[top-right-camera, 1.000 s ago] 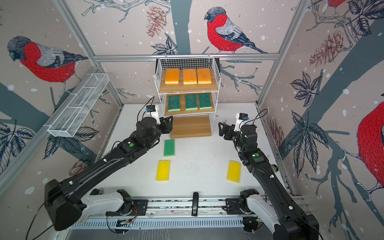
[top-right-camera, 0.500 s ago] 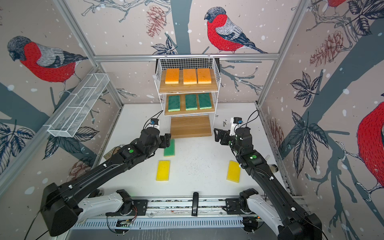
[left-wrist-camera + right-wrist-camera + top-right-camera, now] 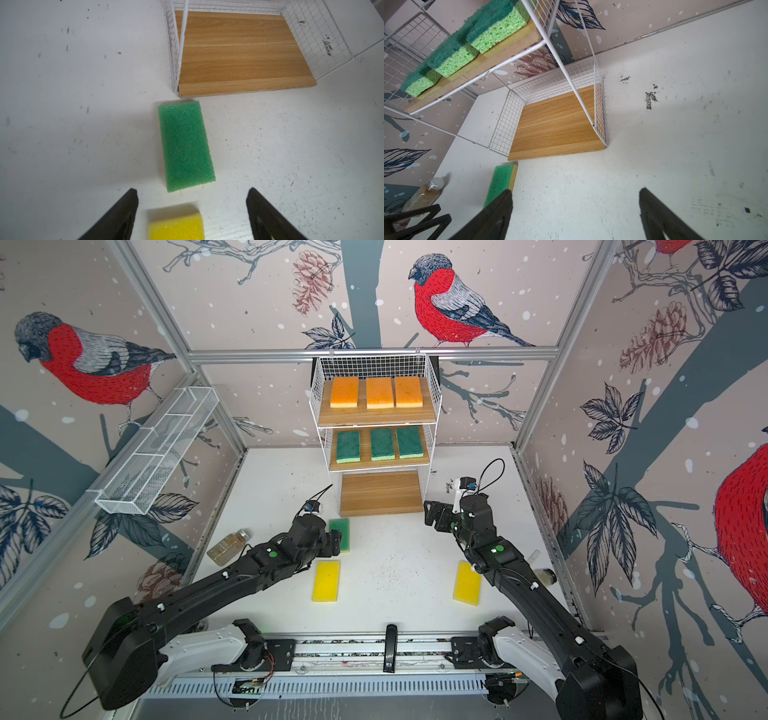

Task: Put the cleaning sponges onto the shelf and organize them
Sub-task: 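Lower the left gripper from the shelf down over the bright green foam sponge, then close the left gripper on the bright green sponge's near end and lift it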

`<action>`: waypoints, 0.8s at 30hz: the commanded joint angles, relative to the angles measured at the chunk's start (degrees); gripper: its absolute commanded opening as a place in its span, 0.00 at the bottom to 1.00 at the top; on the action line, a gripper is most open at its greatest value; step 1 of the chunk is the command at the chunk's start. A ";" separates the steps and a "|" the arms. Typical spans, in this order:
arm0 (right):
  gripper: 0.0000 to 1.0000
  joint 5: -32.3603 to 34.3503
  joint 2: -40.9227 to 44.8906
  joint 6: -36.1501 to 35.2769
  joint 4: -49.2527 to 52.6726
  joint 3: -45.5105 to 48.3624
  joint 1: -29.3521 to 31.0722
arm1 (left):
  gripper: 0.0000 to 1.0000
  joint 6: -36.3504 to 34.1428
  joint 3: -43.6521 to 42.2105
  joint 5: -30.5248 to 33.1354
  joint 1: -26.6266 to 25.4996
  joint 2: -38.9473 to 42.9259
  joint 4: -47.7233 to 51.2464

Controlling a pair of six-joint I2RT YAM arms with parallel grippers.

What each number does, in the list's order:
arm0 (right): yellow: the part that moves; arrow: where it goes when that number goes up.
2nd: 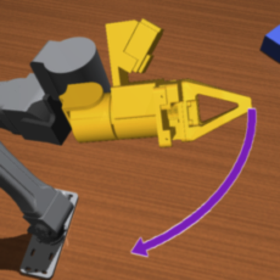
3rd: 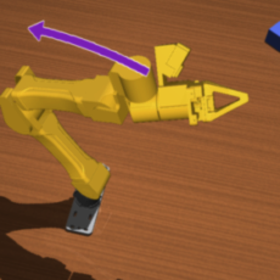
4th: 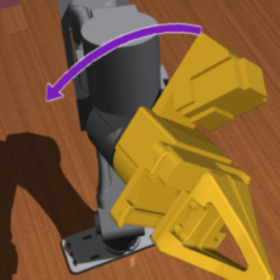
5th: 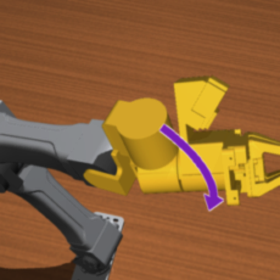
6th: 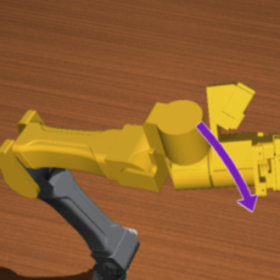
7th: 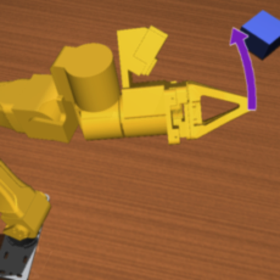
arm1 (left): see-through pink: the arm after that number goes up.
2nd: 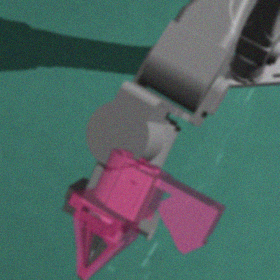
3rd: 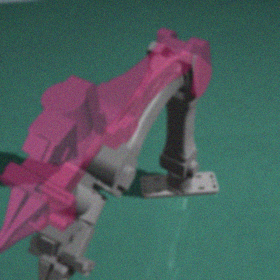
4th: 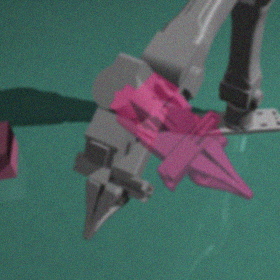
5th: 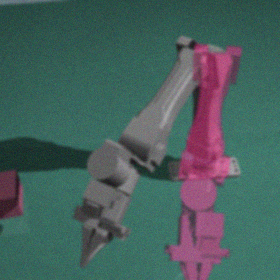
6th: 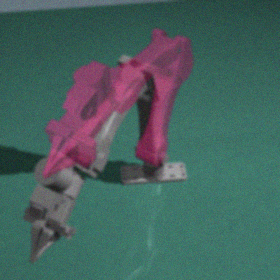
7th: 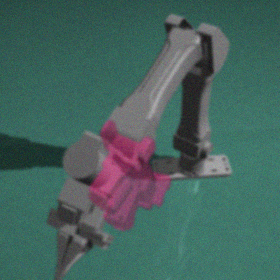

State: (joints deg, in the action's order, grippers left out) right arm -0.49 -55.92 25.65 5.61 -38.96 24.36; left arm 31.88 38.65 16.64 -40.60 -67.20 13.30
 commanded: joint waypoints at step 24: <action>0.97 2.03 -2.08 1.41 -1.83 1.53 0.37 | 0.85 7.41 -3.76 -3.23 0.04 -9.79 -8.78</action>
State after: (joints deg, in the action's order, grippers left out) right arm 1.02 -58.02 26.92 5.61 -37.50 24.69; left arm 38.72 35.18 13.58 -40.62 -76.23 7.73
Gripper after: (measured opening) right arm 0.974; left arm 0.845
